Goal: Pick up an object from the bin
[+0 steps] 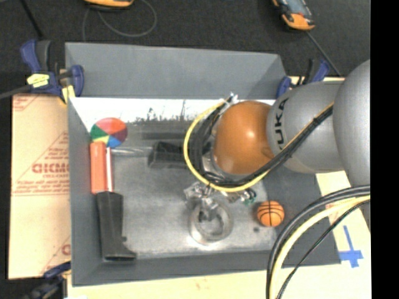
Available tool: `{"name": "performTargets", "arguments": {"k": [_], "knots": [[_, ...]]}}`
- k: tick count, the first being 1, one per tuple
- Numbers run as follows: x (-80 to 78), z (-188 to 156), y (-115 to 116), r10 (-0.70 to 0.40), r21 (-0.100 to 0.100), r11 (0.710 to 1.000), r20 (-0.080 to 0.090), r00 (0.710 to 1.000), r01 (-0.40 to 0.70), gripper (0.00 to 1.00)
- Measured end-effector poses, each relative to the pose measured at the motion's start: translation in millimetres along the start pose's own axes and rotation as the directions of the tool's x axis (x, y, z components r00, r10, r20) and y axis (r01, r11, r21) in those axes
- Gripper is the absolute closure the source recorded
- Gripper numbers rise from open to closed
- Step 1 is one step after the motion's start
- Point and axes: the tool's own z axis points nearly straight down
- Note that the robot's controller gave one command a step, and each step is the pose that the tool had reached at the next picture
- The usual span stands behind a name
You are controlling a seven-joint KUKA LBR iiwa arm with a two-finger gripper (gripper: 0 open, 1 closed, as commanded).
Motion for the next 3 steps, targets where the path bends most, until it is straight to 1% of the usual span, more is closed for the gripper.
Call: {"name": "performTargets", "arguments": {"k": [2, 3], "knots": [[1.2, -4, 1, 0.000, -0.001, 1.000, -0.002, 1.000, 0.000, 1.00], [1.5, -23, 0, 0.001, -0.001, 1.000, -0.004, 1.000, -0.001, 1.00]]}}
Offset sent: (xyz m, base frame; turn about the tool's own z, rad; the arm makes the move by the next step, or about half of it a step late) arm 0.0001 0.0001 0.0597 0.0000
